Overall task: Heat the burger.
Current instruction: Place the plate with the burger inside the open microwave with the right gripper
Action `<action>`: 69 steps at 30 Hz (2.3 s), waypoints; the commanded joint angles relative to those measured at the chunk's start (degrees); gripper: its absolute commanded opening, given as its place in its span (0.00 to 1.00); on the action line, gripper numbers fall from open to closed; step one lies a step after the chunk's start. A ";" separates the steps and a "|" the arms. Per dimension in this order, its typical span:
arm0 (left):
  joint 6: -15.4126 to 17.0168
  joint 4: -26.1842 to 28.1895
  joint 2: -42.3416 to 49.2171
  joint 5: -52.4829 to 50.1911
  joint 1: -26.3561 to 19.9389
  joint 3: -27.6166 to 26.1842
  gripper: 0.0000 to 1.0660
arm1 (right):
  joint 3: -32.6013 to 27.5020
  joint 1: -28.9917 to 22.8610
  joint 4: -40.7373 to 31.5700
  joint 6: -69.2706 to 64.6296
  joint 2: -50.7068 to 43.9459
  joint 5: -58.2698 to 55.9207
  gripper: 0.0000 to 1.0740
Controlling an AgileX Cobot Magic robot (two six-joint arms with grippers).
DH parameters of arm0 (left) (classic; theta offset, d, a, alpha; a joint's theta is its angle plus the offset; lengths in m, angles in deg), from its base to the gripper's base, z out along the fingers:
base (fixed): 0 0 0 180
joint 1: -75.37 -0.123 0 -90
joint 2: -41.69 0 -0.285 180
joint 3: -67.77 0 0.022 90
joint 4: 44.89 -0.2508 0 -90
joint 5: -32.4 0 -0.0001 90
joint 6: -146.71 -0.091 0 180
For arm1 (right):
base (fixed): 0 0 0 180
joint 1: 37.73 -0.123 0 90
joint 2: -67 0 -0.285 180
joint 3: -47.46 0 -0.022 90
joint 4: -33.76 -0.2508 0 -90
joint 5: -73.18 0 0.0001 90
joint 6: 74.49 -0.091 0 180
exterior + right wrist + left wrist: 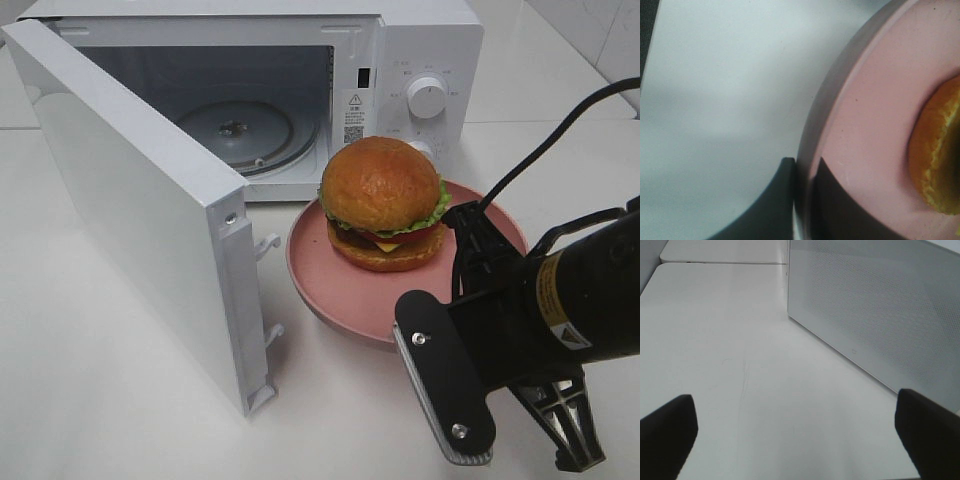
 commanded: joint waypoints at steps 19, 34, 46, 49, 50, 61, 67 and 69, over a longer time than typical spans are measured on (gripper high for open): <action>0.29 0.23 0.97 -0.17 0.06 0.11 0.94 | 2.52 14.55 -28.42 47.10 -0.52 4.47 0.00; 0.29 0.23 0.97 -0.17 0.06 0.11 0.94 | 7.22 18.85 -34.78 59.59 -0.23 2.58 0.00; 0.29 0.23 0.97 -0.17 0.06 0.11 0.94 | 10.49 18.68 -34.72 59.53 3.72 0.23 0.00; 0.29 0.23 0.97 -0.17 0.06 0.11 0.94 | 12.38 18.62 -34.89 59.53 4.98 -0.34 0.00; 0.29 0.23 0.97 -0.17 0.06 0.11 0.94 | 13.29 17.88 -34.89 59.53 5.79 -0.46 0.00; 0.29 0.23 0.97 -0.17 0.06 0.11 0.94 | 18.85 15.99 -35.64 59.59 11.34 -0.46 0.00; 0.29 0.23 0.97 -0.17 0.06 0.11 0.94 | 21.83 15.99 -36.73 59.59 13.98 -0.97 0.00; 0.29 0.23 0.97 -0.17 0.06 0.11 0.94 | 23.72 15.99 -36.73 59.59 15.53 -1.95 0.00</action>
